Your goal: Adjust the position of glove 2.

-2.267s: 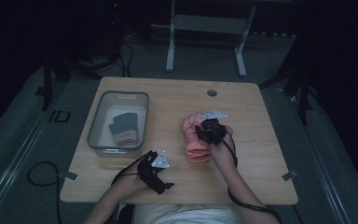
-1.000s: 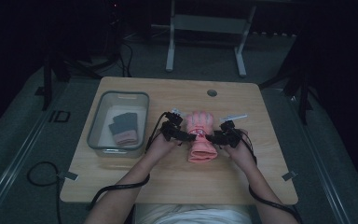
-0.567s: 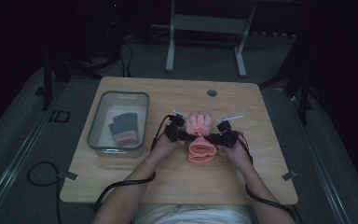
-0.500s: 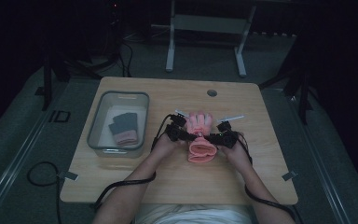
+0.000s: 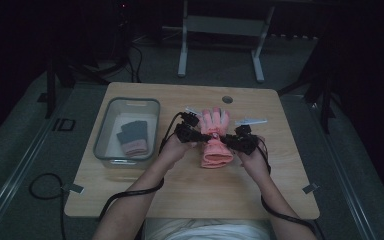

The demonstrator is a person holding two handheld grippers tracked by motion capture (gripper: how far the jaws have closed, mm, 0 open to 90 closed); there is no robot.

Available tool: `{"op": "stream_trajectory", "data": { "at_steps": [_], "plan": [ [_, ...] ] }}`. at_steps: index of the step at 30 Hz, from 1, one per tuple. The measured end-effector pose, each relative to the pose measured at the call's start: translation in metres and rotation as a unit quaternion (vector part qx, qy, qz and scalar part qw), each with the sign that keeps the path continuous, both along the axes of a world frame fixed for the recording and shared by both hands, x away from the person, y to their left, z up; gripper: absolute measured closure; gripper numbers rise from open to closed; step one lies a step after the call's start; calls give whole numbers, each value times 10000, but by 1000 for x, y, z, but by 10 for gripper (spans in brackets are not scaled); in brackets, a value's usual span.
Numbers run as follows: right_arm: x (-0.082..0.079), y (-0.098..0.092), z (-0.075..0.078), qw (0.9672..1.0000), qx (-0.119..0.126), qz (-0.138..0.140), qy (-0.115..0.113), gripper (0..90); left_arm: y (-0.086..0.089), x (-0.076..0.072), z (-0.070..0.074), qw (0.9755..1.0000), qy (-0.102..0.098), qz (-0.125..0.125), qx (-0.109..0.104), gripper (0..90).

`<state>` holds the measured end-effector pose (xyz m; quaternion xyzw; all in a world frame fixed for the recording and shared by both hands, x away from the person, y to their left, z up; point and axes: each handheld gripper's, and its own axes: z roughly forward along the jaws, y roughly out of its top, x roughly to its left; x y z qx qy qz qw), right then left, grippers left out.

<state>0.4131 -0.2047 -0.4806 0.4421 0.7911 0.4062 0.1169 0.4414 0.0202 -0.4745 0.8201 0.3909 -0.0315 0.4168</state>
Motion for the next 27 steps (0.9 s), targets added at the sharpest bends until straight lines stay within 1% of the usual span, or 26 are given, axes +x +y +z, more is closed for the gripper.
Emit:
{"op": "stream_trajectory", "data": {
  "at_steps": [7,9,12,16,20,22,24,26,27],
  "plan": [
    [-6,14,20,9997,94,53,-198,764,14,-8,26,9996,-240,-10,159,773],
    [-6,19,25,9997,129,78,-206,764,20,-9,33,9994,-273,-14,198,772],
    [-6,27,33,9994,142,111,-280,764,28,-10,42,9993,-303,35,211,773],
    [-5,40,43,9992,180,144,-323,764,42,-10,52,9991,-340,101,220,772],
    [-2,54,50,9988,236,220,-368,764,57,-10,62,9989,-336,174,266,772],
    [-1,61,53,9986,262,259,-384,764,64,-11,65,9988,-348,222,269,772],
    [0,68,55,9984,301,297,-388,764,71,-13,68,9985,-370,249,324,772],
    [0,75,57,9981,307,341,-403,764,78,-14,71,9985,-351,296,295,772],
    [1,78,59,9981,316,362,-398,764,82,-14,73,9984,-367,301,323,772]
  ]
}}
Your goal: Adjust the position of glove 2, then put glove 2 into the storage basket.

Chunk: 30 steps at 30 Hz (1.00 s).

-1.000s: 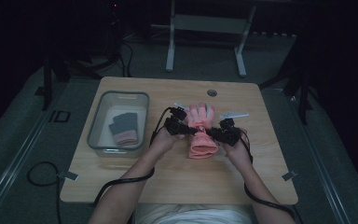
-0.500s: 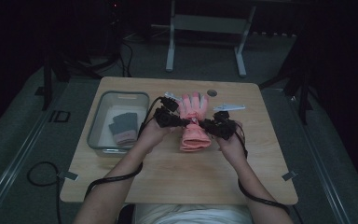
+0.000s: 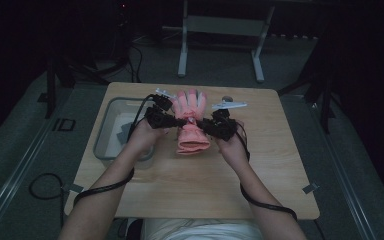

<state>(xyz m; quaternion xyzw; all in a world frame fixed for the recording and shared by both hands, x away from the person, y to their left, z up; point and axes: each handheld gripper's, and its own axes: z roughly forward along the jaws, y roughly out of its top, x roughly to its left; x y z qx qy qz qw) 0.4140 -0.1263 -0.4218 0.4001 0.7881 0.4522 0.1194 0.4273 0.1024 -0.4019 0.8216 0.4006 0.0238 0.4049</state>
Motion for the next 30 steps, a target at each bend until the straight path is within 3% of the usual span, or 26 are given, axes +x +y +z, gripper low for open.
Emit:
{"op": "stream_trajectory", "data": {
  "at_steps": [10,17,30],
  "plan": [
    [5,47,17,9995,71,295,-92,764,47,-10,22,9993,-100,333,105,772],
    [9,80,24,9987,130,491,-102,763,79,-15,29,9982,-97,579,129,772],
    [21,143,19,9959,312,847,11,764,137,-20,31,9941,19,1025,342,772]
  ]
}}
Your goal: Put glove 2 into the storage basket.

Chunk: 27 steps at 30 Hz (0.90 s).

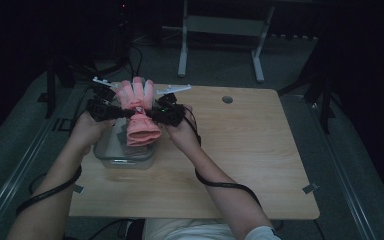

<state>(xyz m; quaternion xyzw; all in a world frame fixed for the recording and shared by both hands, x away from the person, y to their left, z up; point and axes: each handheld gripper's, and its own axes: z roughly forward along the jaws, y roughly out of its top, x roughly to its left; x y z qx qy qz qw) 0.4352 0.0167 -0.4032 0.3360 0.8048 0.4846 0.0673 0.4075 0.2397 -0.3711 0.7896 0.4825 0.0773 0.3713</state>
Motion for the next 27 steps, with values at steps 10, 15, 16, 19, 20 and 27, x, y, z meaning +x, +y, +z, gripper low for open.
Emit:
{"op": "stream_trajectory", "data": {
  "at_steps": [10,15,16,19,20,27],
  "plan": [
    [10,29,-20,9998,-28,82,192,764,23,7,-21,9996,191,199,-26,772],
    [18,33,-35,9995,-150,31,259,764,24,15,-41,9992,302,250,-96,772],
    [19,34,-38,9994,-183,15,284,764,25,17,-46,9990,348,251,-126,772],
    [22,35,-49,9990,-278,39,358,764,26,20,-57,9984,466,266,-179,771],
    [23,35,-53,9988,-276,53,392,764,27,20,-59,9983,491,253,-168,770],
    [25,39,-74,9973,-370,56,638,763,27,23,-81,9966,755,309,-80,769]
  ]
}}
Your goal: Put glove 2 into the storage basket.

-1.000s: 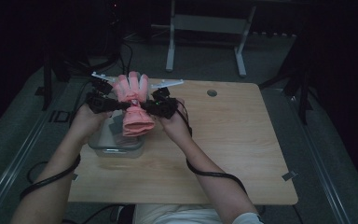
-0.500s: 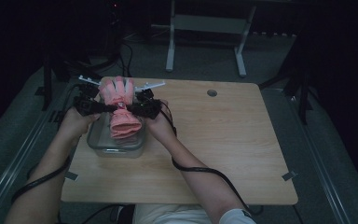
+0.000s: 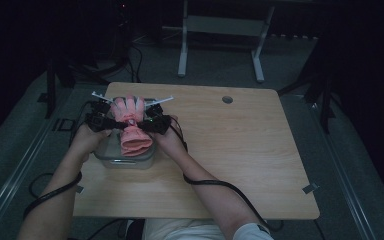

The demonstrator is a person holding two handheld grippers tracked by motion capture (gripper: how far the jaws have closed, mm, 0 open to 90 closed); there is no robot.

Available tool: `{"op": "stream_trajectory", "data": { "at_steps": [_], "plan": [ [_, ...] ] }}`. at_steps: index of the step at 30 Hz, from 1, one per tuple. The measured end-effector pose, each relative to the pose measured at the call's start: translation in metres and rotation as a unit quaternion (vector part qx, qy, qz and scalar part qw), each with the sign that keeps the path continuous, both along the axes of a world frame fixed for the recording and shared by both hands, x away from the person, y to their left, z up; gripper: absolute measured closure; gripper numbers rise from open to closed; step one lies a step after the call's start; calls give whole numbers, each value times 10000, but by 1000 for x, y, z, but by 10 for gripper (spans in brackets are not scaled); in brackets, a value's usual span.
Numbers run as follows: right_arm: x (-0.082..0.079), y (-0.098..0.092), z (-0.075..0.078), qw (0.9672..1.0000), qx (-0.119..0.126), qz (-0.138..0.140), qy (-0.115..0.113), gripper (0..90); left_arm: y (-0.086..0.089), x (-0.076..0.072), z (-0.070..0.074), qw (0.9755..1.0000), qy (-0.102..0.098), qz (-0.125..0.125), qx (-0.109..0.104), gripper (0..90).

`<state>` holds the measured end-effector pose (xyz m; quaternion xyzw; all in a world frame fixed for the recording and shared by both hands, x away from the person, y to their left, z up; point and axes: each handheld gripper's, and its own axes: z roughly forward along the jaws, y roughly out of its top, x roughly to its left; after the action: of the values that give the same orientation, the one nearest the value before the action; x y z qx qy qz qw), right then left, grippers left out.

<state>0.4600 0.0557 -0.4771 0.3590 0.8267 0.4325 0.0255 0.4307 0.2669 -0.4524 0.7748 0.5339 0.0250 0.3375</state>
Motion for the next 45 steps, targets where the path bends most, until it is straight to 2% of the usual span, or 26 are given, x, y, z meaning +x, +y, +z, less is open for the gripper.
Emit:
{"op": "stream_trajectory", "data": {
  "at_steps": [5,12,17,19,23,26,28,33,37,39,41,43,44,45],
  "plan": [
    [1,1,-13,9998,-141,52,129,753,-1,2,-12,9999,160,56,15,768],
    [7,0,-16,9992,-306,57,256,733,-5,7,-17,9994,276,112,158,750],
    [12,-1,-16,9988,-345,36,333,700,-6,10,-18,9990,287,256,215,680],
    [13,-3,-12,9990,-361,-6,258,669,-6,12,-18,9992,226,265,209,645],
    [15,-13,-1,9996,-250,-47,106,603,-7,14,-17,9987,87,313,382,585],
    [14,-23,7,9999,23,-142,62,557,-7,15,-19,9981,-6,395,471,517],
    [12,-29,11,9997,178,-138,66,537,-7,17,-20,9973,-54,491,536,433],
    [8,-36,8,9996,260,-96,75,521,-13,19,-25,9963,-173,556,635,372],
    [7,-39,5,9995,266,-110,92,518,-16,19,-25,9953,-240,570,742,368],
    [6,-43,5,9993,326,-139,119,515,-21,18,-23,9933,-331,615,915,350],
    [6,-45,6,9993,326,-145,95,511,-20,17,-19,9929,-403,642,920,310],
    [6,-47,7,9992,348,-151,81,510,-17,17,-18,9926,-455,666,904,211],
    [6,-48,8,9992,359,-161,89,510,-13,17,-18,9928,-508,736,794,211],
    [6,-52,9,9990,396,-175,65,506,-11,16,-18,9926,-539,758,775,141]
  ]
}}
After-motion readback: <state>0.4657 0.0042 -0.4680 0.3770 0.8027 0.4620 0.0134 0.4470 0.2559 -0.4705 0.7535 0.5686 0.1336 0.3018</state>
